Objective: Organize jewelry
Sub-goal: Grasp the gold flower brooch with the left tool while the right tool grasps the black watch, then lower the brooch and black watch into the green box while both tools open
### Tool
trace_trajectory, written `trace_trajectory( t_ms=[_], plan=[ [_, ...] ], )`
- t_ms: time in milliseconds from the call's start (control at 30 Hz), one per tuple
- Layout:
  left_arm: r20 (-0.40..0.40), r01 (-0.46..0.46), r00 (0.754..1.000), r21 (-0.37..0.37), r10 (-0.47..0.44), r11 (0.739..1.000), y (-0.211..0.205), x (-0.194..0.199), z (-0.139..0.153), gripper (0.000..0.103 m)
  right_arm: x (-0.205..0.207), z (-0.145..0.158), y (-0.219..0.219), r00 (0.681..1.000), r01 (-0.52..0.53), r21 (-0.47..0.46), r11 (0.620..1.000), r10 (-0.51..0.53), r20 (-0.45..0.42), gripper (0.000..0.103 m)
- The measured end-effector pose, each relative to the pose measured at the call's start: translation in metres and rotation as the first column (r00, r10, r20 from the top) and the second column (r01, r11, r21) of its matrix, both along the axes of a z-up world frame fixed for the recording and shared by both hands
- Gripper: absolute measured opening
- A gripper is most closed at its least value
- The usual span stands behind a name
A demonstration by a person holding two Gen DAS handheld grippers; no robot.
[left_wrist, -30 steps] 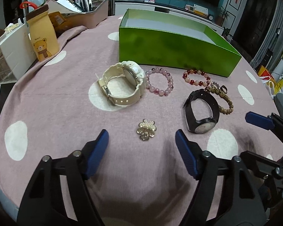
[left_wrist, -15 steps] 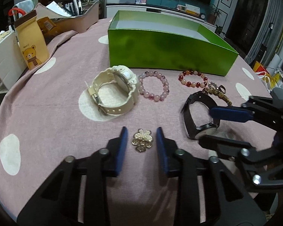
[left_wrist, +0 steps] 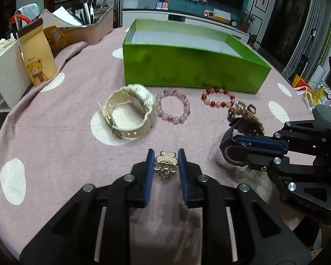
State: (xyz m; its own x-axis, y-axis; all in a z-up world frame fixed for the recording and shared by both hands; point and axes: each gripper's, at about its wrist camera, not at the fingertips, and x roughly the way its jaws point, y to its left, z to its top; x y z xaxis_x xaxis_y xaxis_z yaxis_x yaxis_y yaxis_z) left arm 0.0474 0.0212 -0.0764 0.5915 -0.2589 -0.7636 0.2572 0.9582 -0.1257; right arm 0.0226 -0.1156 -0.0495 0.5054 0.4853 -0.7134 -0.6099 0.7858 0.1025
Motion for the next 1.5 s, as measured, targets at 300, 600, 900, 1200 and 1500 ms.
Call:
trace_trajectory(
  t_ms=[300,600,900,1200,1500],
  plan=[
    [0.064,-0.002,0.998,-0.042,0.005,0.999,0.001,0.007,0.041,0.021,0.0,0.043,-0.031,0.989,0.086,0.081,0.993,-0.095,0.114,0.007],
    [0.146,0.001,0.989,-0.037,0.004,0.999,-0.01,0.05,0.089,0.021,0.026,0.084,-0.074,0.954,0.196,0.123,0.973,-0.218,0.208,0.007],
    [0.126,0.014,0.992,-0.061,-0.006,0.998,-0.036,0.116,0.106,0.021,0.069,0.09,-0.093,0.943,0.249,0.159,0.955,-0.277,0.184,0.007],
    [0.064,-0.006,0.998,-0.005,0.006,1.0,-0.072,0.18,0.085,0.021,0.119,0.076,-0.095,0.942,0.297,0.142,0.944,-0.314,0.121,0.007],
    [0.012,-0.014,1.0,0.057,0.013,0.998,-0.092,0.211,0.058,0.021,0.157,0.053,-0.095,0.94,0.333,0.13,0.934,-0.34,0.04,0.007]
  ],
)
